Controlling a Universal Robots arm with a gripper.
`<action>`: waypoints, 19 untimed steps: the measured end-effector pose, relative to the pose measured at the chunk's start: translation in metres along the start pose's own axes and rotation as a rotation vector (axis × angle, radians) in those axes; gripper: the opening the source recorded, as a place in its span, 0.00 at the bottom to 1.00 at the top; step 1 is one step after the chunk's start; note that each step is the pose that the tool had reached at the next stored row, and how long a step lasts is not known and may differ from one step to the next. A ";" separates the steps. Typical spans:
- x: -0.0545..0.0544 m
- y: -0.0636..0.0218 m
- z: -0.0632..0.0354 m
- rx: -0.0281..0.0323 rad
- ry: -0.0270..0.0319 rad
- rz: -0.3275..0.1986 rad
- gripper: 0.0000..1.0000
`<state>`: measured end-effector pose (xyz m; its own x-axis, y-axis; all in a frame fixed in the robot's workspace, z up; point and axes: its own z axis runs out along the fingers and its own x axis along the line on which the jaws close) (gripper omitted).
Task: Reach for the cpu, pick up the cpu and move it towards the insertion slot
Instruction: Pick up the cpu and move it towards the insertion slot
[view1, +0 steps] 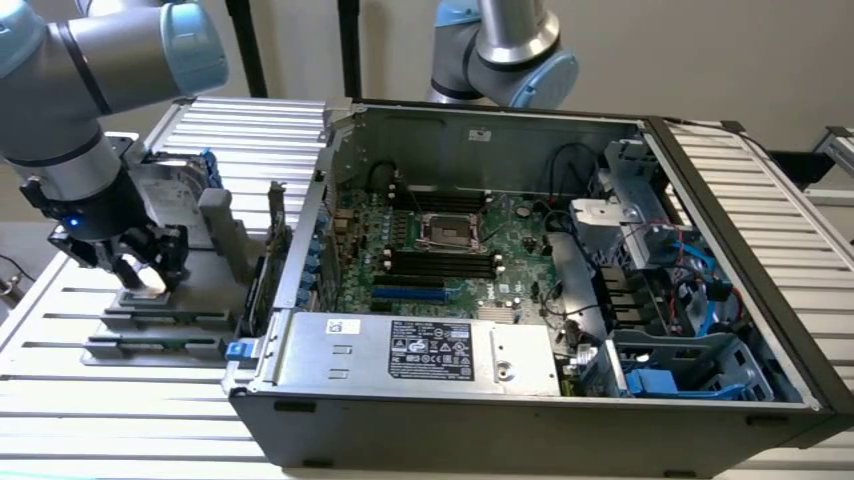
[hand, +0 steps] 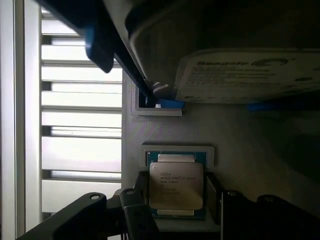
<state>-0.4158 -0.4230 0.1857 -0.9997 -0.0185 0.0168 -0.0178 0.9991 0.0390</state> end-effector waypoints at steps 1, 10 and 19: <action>0.000 0.0001 -0.0032 0.0000 0.0001 0.000 0.55; 0.001 0.0001 -0.0437 0.0001 0.0003 -0.005 0.55; -0.001 0.0001 -0.0847 0.0003 0.0008 -0.019 0.55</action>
<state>-0.4136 -0.4261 0.2703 -0.9991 -0.0376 0.0169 -0.0369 0.9986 0.0390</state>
